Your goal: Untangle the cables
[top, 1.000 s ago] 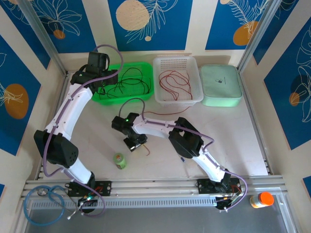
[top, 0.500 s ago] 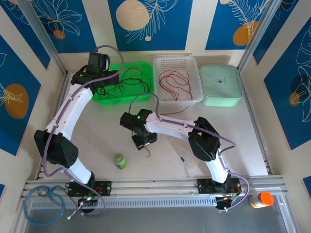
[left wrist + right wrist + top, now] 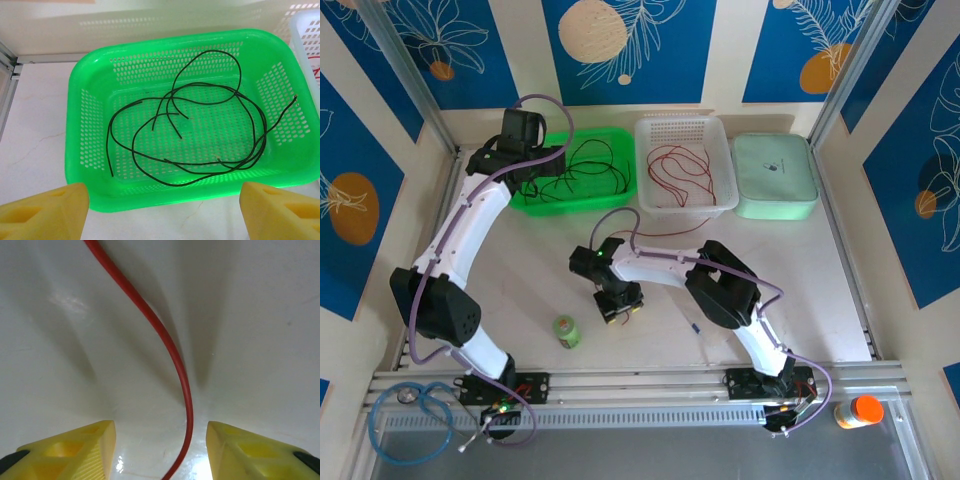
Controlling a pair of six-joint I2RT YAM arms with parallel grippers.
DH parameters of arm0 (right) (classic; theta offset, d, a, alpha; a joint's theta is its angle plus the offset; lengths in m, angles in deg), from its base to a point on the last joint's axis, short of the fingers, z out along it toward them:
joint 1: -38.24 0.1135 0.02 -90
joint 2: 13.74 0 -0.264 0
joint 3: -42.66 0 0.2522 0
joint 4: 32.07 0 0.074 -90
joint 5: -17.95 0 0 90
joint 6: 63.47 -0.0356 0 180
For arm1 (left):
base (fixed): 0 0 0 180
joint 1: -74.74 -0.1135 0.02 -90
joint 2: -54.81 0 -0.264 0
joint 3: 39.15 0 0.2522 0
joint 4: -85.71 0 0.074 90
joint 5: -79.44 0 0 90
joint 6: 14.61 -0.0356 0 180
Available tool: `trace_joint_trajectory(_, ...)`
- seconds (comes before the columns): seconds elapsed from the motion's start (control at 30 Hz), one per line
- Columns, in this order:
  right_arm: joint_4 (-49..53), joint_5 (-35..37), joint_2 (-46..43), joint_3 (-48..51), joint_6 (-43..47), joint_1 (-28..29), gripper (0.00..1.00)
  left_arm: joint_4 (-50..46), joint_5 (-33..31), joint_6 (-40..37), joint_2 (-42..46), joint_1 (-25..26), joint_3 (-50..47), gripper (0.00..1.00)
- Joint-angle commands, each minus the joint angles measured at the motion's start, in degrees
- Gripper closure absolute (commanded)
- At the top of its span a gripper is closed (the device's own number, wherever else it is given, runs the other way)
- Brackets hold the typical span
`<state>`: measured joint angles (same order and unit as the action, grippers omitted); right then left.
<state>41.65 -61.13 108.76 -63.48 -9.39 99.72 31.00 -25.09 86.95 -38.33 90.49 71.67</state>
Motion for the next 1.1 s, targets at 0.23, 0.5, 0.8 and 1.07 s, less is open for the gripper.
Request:
trace_joint_trajectory(0.23,-0.4,-1.8,-1.6,6.5,-3.7,-0.7,0.6,1.0,1.3,0.5,1.3,-0.7,-0.5,0.21)
trace_joint_trajectory(0.5,-1.4,-0.8,-2.3,8.0,-3.9,-1.8,0.91,1.0,1.5,0.7,1.5,-0.7,-0.6,0.21)
trace_joint_trajectory(0.8,1.0,5.7,-9.2,7.0,-1.7,-4.6,1.0,0.6,1.8,0.6,3.1,-0.7,-0.9,0.21)
trace_joint_trajectory(1.07,3.6,8.5,-22.7,2.6,3.7,-9.5,1.0,-0.2,3.2,0.6,7.3,-0.7,-2.0,0.21)
